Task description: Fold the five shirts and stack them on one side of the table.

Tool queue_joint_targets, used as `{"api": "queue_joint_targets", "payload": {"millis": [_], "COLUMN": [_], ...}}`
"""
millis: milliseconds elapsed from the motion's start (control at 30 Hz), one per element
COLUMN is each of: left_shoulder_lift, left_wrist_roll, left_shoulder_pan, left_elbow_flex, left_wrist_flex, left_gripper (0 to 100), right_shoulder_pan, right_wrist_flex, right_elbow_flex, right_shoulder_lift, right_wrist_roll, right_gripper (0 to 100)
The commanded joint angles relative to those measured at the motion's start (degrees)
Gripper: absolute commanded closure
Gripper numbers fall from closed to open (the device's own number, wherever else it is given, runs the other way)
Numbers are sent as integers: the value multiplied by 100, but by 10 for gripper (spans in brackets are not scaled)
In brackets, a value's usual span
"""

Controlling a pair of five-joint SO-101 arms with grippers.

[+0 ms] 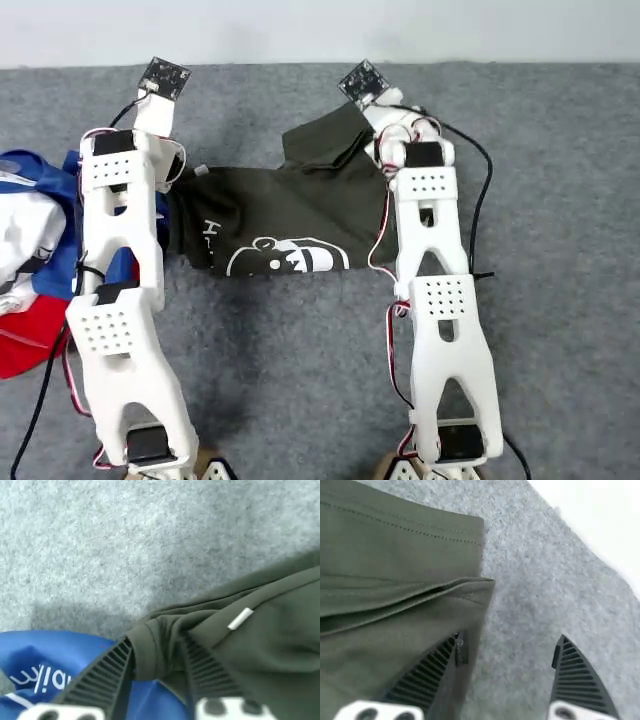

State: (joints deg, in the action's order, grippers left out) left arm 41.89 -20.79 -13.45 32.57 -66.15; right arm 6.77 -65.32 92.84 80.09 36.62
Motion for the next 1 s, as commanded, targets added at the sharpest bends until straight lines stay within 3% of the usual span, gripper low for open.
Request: {"api": "queue_joint_targets", "payload": {"millis": [0, 233, 533, 767, 967], "left_shoulder_lift": [-105, -105, -105, -105, -114], "left_wrist_roll": [26, 44, 26, 26, 26], "left_shoulder_pan": [-26, 0, -18, 26, 35], "left_elbow_flex": [286, 286, 295, 295, 295], "left_wrist_flex": [-123, -141, -501, -510, -615], "left_gripper": [831, 830, 830, 830, 830], "right_shoulder_pan": [-233, -374, -426, -22, -171], "right_wrist_flex": [-804, -3837, -3749, -3688, -3134], "right_elbow_flex": [220, 167, -1169, -1741, -2101], "right_shoulder_lift": [-1015, -1868, -1895, -1868, -1138], "right_wrist_roll": [-9, -44, -949, -1037, -1029], "right_gripper": [720, 720, 721, 721, 721]}}
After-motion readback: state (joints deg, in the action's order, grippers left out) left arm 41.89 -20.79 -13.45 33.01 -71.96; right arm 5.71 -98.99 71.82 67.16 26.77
